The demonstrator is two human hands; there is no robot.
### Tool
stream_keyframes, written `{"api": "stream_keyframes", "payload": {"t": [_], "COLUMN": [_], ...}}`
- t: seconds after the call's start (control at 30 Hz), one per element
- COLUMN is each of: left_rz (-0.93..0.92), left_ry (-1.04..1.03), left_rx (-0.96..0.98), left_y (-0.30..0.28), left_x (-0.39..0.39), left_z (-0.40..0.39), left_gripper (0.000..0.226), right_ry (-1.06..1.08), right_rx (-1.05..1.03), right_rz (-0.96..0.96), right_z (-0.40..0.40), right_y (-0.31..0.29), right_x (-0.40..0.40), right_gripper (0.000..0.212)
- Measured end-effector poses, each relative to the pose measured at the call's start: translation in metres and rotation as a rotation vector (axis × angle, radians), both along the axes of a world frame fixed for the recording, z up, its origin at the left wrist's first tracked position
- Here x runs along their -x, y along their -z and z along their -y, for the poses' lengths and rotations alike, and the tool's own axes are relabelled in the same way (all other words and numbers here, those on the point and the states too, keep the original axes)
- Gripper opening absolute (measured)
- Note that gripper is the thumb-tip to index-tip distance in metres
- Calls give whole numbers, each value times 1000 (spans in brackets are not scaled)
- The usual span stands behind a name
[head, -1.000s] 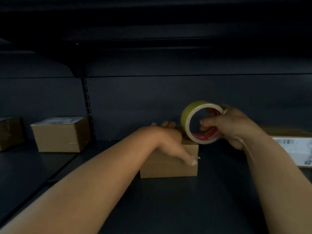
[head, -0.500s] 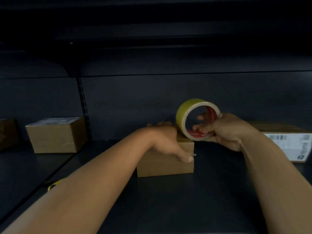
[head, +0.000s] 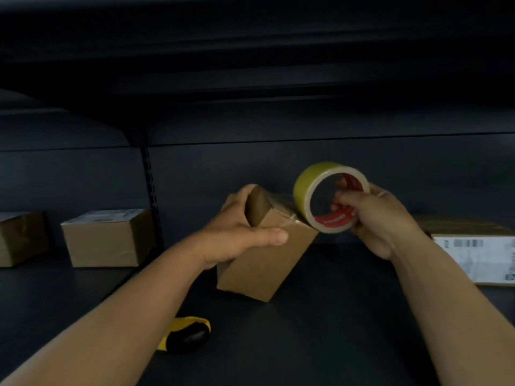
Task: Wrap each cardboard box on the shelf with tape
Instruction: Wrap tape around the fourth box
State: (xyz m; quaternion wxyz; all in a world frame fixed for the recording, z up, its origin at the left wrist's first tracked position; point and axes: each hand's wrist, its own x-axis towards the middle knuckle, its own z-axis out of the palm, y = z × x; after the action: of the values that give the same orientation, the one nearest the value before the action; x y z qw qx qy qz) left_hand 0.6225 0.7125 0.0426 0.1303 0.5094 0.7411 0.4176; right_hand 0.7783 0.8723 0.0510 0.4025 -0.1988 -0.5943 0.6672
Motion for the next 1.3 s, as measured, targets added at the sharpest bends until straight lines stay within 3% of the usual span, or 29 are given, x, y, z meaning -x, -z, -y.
{"api": "stream_keyframes", "payload": {"t": [0.13, 0.23, 0.43, 0.53, 0.6, 0.77, 0.97, 1.17, 1.3], "left_rz": [247, 318, 86, -86, -122, -168, -126, -109, -145], "left_ry": [130, 186, 126, 169, 173, 127, 103, 113, 112], "left_rx": [-151, -155, 26, 171, 250, 337, 317, 324, 439], "left_y": [18, 31, -5, -28, -33, -29, -26, -27, -35], "left_x": [-1, -2, -2, -11, -8, 6, 17, 23, 23], "left_z": [0, -4, 2, -4, -7, -9, 3, 15, 22], "left_gripper": [134, 137, 124, 93, 85, 121, 121, 127, 122], "right_ry": [-147, -204, -49, -10, 17, 55, 87, 81, -5], "right_rx": [105, 57, -9, -77, -110, -57, 37, -43, -80], "right_rz": [-109, -53, 8, 54, 79, 56, -7, 99, 221], "right_z": [14, 27, 33, 39, 39, 32, 13, 6, 10], "right_y": [4, 10, 8, 7, 5, -1, -4, 8, 15], "right_x": [8, 17, 25, 28, 29, 26, 13, 15, 19], "right_gripper": [20, 18, 17, 18, 20, 24, 17, 8, 12]}}
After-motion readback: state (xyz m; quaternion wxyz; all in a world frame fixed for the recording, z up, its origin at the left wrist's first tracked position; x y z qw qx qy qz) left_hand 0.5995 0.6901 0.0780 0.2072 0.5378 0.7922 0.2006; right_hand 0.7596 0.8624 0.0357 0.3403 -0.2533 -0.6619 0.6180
